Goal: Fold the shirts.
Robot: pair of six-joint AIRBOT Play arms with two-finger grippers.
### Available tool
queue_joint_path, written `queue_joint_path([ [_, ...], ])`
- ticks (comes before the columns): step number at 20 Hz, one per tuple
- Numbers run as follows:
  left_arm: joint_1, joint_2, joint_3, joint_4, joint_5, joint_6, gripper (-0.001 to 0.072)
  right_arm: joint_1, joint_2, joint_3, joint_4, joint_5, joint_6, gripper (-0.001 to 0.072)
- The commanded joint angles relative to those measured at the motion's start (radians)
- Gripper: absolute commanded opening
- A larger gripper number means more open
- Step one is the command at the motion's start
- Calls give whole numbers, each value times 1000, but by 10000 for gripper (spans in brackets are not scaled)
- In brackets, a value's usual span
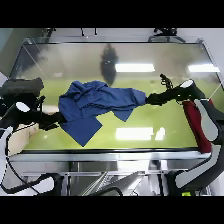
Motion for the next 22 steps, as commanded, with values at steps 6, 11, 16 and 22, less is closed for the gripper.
queue_joint_path([
  [6, -11, -59, -16, 11, 134, 0, 649, 60, -16, -2, 14, -63, -39, 502],
  [11, -101, -117, -16, -31, 217, 4, 12, 65, -14, -2, 56, -60, -47, 18],
  [16, -117, 23, 140, -33, 80, 19, 12, 62, 94, 92, 129, 87, -28, 17],
  [22, -93, 435, 783, -34, -52, -30, 12, -1, 446, 470, 189, 95, 71, 17],
])
